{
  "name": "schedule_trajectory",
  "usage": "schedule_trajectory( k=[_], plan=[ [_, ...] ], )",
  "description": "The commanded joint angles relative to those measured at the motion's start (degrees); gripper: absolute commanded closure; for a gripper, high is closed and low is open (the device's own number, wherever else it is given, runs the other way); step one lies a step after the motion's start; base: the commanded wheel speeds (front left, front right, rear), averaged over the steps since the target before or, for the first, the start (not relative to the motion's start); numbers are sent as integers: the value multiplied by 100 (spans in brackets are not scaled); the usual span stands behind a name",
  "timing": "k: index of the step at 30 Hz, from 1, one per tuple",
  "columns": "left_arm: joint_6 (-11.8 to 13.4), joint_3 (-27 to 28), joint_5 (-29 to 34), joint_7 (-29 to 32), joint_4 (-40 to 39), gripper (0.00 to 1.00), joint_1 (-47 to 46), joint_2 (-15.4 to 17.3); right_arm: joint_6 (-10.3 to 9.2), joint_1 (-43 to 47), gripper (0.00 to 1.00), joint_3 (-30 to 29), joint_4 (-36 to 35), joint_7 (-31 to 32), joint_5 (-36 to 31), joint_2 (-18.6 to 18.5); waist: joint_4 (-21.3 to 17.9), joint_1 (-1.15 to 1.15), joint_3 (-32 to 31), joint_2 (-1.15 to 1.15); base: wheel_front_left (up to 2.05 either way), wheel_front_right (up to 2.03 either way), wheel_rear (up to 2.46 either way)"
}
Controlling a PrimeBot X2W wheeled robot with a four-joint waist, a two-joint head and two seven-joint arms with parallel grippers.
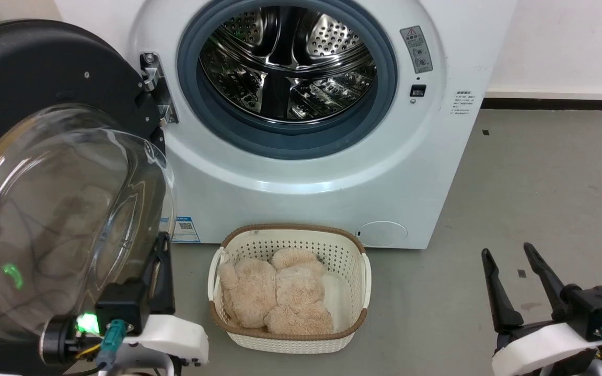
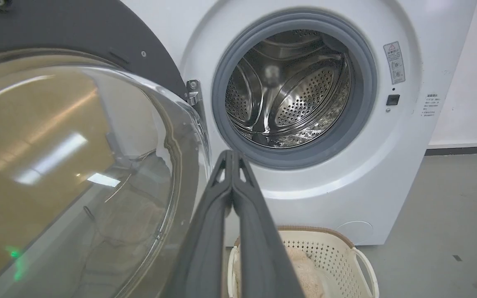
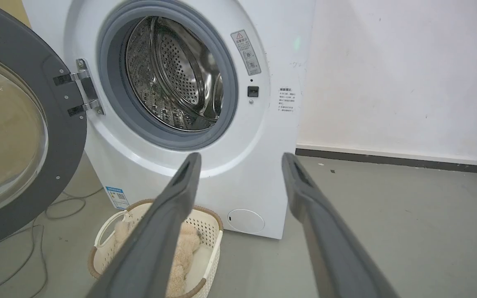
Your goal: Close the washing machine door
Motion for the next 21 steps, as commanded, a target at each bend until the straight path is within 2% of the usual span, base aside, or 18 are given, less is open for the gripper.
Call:
schedule_trajectory(
  k=[1,13,21],
  plan=[
    [49,-3,26,-60,-64,100,-95,48,1,8,0,-29,-52,-49,60,7,4,0,0,0,0,0,0],
    [271,101,94,-204,-803,100,-295,330,2,41,0,-130,-102,-192,215,9,107,0,19,0,0,0,0],
    [399,401,-60,-300,-1336,100,-531,553,2,41,0,-211,-146,-288,297,11,228,0,74,0,0,0,0]
  ],
)
